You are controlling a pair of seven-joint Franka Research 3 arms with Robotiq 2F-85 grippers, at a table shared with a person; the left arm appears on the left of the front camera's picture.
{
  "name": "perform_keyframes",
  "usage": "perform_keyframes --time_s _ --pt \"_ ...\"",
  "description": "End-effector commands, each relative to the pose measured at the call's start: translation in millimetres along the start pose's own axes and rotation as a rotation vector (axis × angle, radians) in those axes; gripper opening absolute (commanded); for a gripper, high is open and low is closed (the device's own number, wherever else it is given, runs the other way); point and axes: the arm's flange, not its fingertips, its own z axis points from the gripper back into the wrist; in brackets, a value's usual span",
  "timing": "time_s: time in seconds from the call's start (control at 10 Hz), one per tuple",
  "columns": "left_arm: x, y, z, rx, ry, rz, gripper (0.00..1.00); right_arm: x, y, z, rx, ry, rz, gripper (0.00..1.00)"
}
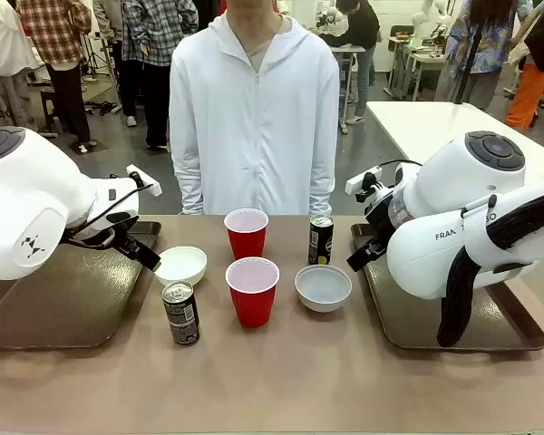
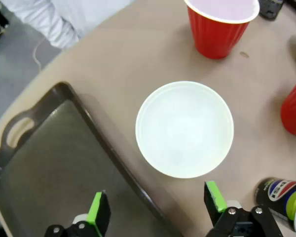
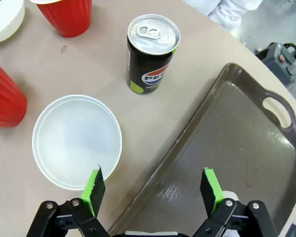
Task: Prepare tableware on both trays.
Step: Pick up a Picnic Bowl from the table and place it on a Handle tray.
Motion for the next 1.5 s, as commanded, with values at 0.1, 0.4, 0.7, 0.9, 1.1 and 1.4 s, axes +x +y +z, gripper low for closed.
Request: perform_keyframes --time_s 0.1,0.4,0.7,0.9,1.1,1.4 --pt "0.0 -0.1 0.0 0.000 0.000 0.000 1.00 0.0 0.0 0.0 0.000 0.000 0.000 1.00" --pt "0.0 -0.1 0.0 0.000 0.000 0.000 1.00 0.0 0.0 0.0 0.000 0.000 0.000 1.00" --pt "0.0 -0.1 0.0 0.000 0.000 0.000 1.00 0.0 0.0 0.0 0.000 0.000 0.000 1.00" --pt "0.0 -0.1 0.0 0.000 0.000 0.000 1.00 0.0 0.0 0.0 0.000 0.000 0.000 1.00" --pt "0.0 -0.1 0.0 0.000 0.000 0.000 1.00 0.0 0.0 0.0 0.000 0.000 0.000 1.00" --pt "0.0 -0.1 0.0 0.000 0.000 0.000 1.00 0.0 0.0 0.0 0.000 0.000 0.000 1.00"
